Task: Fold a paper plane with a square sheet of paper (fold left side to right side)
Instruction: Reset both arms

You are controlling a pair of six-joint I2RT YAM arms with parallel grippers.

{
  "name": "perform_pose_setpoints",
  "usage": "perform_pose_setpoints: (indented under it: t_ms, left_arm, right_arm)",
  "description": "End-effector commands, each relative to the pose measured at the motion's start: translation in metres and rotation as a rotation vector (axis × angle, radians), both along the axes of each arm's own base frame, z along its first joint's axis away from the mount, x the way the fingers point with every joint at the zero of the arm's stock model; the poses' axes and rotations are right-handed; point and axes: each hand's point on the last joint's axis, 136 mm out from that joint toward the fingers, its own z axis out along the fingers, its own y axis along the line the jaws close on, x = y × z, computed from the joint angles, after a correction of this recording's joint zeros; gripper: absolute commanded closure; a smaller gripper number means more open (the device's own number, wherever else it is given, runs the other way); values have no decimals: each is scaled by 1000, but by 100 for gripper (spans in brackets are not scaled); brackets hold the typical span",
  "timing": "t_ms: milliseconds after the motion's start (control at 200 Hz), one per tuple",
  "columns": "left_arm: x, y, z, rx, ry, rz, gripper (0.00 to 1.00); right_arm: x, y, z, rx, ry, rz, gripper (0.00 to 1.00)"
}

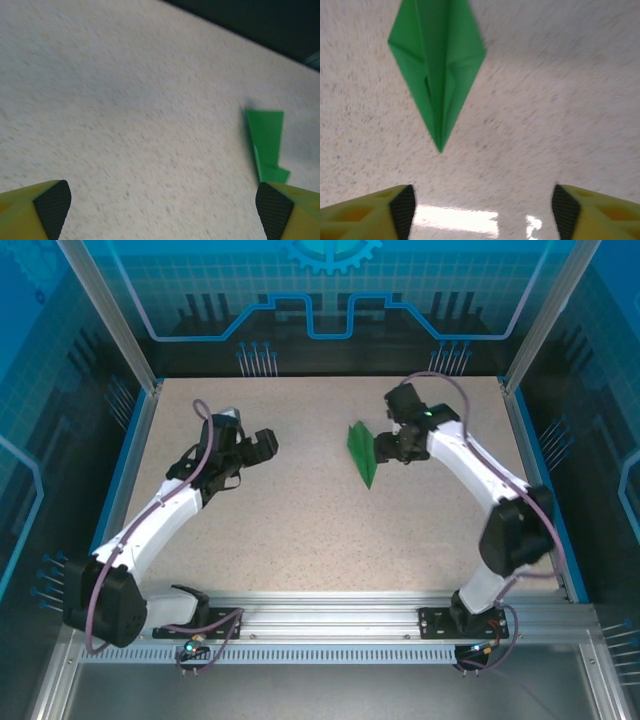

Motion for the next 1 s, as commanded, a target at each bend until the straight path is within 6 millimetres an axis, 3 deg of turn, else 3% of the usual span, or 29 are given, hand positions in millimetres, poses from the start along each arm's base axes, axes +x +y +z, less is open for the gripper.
perform_pose_setpoints:
  t_ms: [0,120,280,480,650,800,995]
  left_arm:
    - [6,39,20,125,-172,157,1]
    - [2,58,20,238,-264,205,1]
    - [-4,79,-7,418,-194,237,1]
    - [-3,84,-44,441,-177,201,1]
    - [6,71,-65,469,-193,61,1]
    - [11,58,-79,514,-260,-75,1]
    - [13,70,-100,383,-294,-94,1]
  right_arm:
    - [12,-39,25,-60,-203,-78,14]
    - [8,-74,30,-48,-309,-167,4]
    - [5,-115,17,-51,-431,-243,0]
    - [2,-137,-34,-79,-504,-222,0]
    - [14,-128,-66,-19,-560,-167,0]
    - [32,-105,-64,-53,-635,-13,0]
    - [23,-92,-80,-8,-712,64,0]
